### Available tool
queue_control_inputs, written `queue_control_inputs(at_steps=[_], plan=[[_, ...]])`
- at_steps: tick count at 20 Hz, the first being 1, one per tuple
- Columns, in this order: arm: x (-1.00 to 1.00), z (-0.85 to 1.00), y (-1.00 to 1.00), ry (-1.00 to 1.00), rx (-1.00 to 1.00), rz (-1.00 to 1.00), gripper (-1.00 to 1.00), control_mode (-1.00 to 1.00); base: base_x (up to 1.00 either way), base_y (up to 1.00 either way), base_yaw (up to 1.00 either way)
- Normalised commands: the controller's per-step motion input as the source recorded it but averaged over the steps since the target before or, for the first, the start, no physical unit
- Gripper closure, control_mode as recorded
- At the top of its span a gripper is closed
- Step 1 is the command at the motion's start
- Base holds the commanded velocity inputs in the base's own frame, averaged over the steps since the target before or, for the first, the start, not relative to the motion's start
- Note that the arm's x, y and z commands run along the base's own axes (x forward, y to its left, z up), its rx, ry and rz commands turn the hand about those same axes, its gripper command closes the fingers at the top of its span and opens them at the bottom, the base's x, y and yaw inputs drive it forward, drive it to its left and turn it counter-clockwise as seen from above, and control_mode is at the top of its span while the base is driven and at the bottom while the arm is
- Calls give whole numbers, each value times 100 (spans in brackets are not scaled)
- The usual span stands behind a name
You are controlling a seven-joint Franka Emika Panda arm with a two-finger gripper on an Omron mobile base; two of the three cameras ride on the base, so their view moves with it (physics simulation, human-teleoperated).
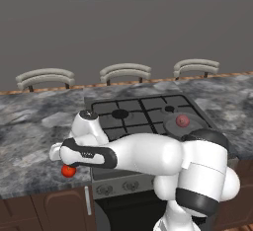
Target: Place the pan on the front right burner on the stove. Then place the tomato and the onion in the pan and turn on the front right burner.
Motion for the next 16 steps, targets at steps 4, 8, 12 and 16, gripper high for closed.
queue_control_inputs(at_steps=[4,8,12,16], plan=[[0,-31,8,0,-1,0,-100,-100,0,0,0],[0,-22,10,0,-2,0,-100,-100,0,0,0],[0,-9,14,0,-4,0,-100,-100,0,0,0],[1,0,9,4,-3,0,-100,-100,0,0,0]])
